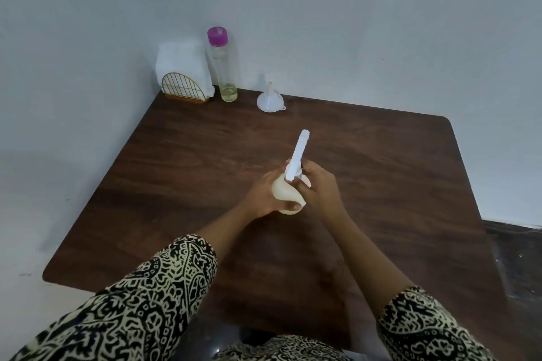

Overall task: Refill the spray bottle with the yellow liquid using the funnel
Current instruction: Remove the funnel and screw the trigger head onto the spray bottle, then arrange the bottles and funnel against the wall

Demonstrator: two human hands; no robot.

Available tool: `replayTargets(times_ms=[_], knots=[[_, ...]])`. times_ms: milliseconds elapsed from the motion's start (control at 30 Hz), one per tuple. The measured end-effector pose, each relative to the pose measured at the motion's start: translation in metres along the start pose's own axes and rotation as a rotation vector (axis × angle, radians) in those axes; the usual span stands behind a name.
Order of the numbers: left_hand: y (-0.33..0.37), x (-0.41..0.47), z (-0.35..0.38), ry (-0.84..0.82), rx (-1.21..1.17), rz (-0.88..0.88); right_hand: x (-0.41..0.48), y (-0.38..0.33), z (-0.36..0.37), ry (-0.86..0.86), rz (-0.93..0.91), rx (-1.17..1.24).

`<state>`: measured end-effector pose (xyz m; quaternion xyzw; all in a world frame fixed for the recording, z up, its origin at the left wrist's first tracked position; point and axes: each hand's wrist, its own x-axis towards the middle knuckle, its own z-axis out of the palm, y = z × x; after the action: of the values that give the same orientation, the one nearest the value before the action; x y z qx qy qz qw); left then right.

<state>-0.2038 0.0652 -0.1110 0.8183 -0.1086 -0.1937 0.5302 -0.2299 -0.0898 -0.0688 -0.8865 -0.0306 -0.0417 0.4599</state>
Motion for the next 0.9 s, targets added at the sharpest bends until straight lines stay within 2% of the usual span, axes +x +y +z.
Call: replayTargets(times_ms=[167, 367, 467, 600, 700, 767, 900], knots=[[-0.002, 0.000, 0.018, 0.173, -0.029, -0.010, -0.005, -0.011, 0.013, 0.242, 0.034, -0.044], [0.010, -0.007, 0.041, 0.411, 0.029, 0.015, -0.006, -0.013, 0.018, 0.315, 0.047, -0.074], [0.015, -0.012, 0.055, 0.532, 0.050, -0.075, -0.010, -0.017, 0.019, 0.349, 0.080, -0.064], [0.035, -0.016, 0.065, 0.619, 0.133, -0.095, -0.012, -0.018, 0.011, 0.272, 0.091, -0.013], [0.040, -0.018, 0.073, 0.563, 0.146, -0.135, -0.014, -0.019, 0.005, 0.223, 0.148, 0.165], [0.035, -0.026, 0.080, 0.412, 0.027, -0.110, -0.010, -0.016, 0.003, 0.200, 0.180, 0.256], [0.025, -0.053, 0.087, 0.188, 0.000, -0.113, -0.007, 0.006, -0.012, 0.163, 0.067, 0.272]])
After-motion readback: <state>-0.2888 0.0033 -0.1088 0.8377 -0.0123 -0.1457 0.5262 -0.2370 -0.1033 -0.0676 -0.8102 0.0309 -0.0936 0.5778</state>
